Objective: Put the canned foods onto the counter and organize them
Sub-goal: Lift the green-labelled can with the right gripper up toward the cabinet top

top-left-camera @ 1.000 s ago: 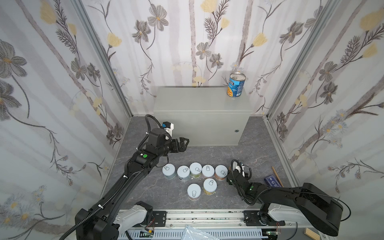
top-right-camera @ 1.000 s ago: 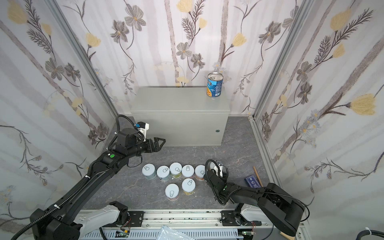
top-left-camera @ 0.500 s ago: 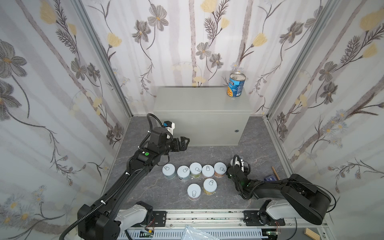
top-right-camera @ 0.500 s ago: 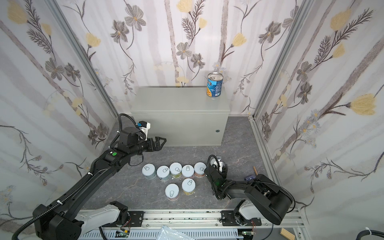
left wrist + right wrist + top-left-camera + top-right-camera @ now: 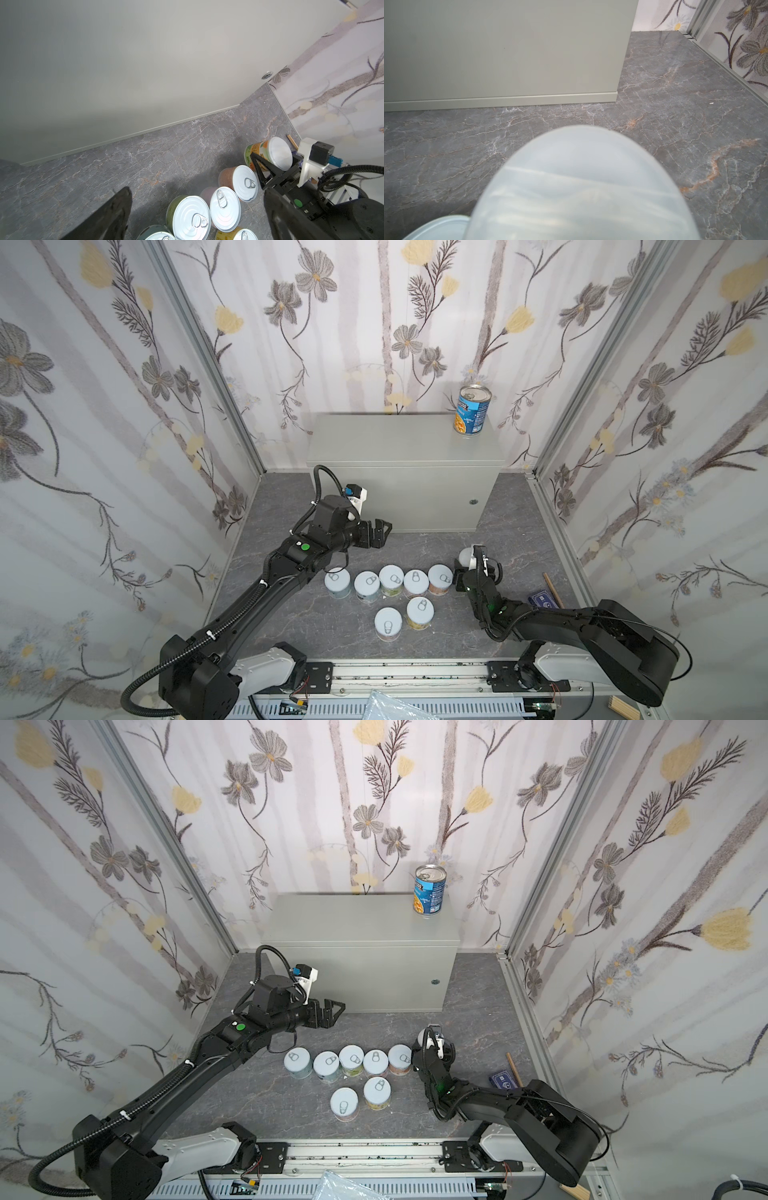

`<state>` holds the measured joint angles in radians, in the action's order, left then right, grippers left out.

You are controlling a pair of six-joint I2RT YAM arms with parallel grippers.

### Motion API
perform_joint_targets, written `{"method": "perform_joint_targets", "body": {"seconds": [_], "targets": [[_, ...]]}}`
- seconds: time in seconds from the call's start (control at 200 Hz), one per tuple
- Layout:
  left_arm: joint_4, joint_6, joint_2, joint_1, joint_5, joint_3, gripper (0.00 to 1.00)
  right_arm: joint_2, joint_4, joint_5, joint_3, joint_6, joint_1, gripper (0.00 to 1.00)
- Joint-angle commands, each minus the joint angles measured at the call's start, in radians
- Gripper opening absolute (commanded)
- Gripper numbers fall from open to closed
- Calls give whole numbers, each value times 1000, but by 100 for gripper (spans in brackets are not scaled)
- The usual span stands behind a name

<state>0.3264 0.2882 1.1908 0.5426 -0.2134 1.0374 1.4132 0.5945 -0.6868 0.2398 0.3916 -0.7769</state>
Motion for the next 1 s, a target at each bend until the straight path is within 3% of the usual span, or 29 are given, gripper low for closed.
{"method": "perform_joint_targets", "body": {"seconds": [0.0, 0.375, 0.694, 0.994], "targets": [[-13, -49, 18, 20, -20, 12, 100, -45, 59, -13, 12, -38, 0, 50], [-73, -63, 63, 64, -86, 33, 100, -265, -88, 17, 94, -137, -2, 44], [-149, -59, 130, 126, -105, 79, 100, -371, -140, 109, 227, -321, -3, 42], [-271, 1, 202, 172, 9, 114, 100, -383, -154, 216, 394, -454, -2, 42]]}}
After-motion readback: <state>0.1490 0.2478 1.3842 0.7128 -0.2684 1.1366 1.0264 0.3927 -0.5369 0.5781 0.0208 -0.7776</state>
